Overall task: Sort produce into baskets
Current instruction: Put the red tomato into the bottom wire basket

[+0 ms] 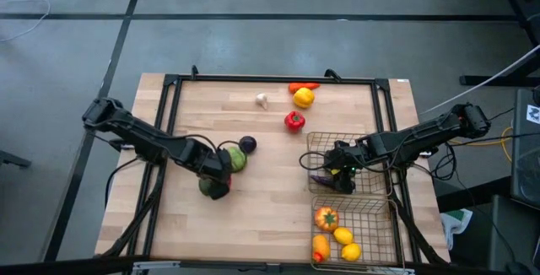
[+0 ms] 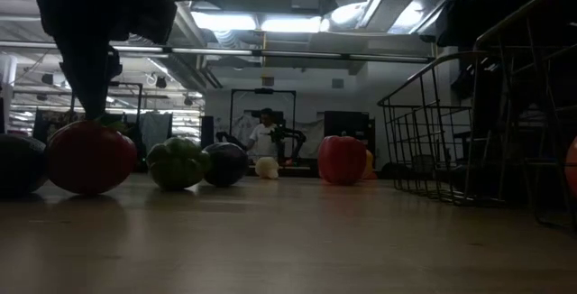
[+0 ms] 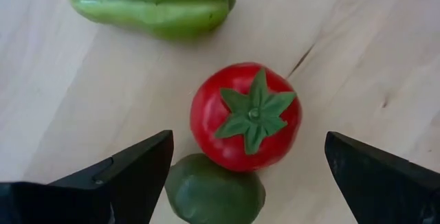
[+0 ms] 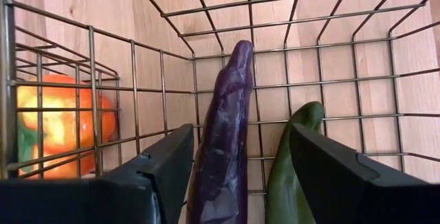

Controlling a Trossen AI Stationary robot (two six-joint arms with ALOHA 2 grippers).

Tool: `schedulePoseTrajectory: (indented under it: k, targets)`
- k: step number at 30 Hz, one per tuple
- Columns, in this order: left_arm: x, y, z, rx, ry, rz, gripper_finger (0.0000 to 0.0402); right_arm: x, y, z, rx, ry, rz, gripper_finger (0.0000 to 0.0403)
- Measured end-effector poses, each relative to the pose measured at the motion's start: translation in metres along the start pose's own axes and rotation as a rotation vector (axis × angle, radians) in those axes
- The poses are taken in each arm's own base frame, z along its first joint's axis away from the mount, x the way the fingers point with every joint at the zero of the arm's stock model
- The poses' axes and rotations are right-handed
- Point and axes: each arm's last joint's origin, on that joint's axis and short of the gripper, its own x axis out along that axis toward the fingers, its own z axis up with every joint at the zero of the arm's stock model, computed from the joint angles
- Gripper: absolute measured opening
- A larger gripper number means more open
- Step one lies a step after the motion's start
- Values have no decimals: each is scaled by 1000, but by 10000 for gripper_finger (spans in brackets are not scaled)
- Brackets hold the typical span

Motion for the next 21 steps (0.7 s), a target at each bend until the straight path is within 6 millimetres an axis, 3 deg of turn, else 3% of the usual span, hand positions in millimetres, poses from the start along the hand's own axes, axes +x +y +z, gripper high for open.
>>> schedulePoseTrajectory:
  k: [21]
  targets:
    - [34, -10, 6, 83, 34, 52, 372, 0, 0, 1, 0, -6, 3, 237]
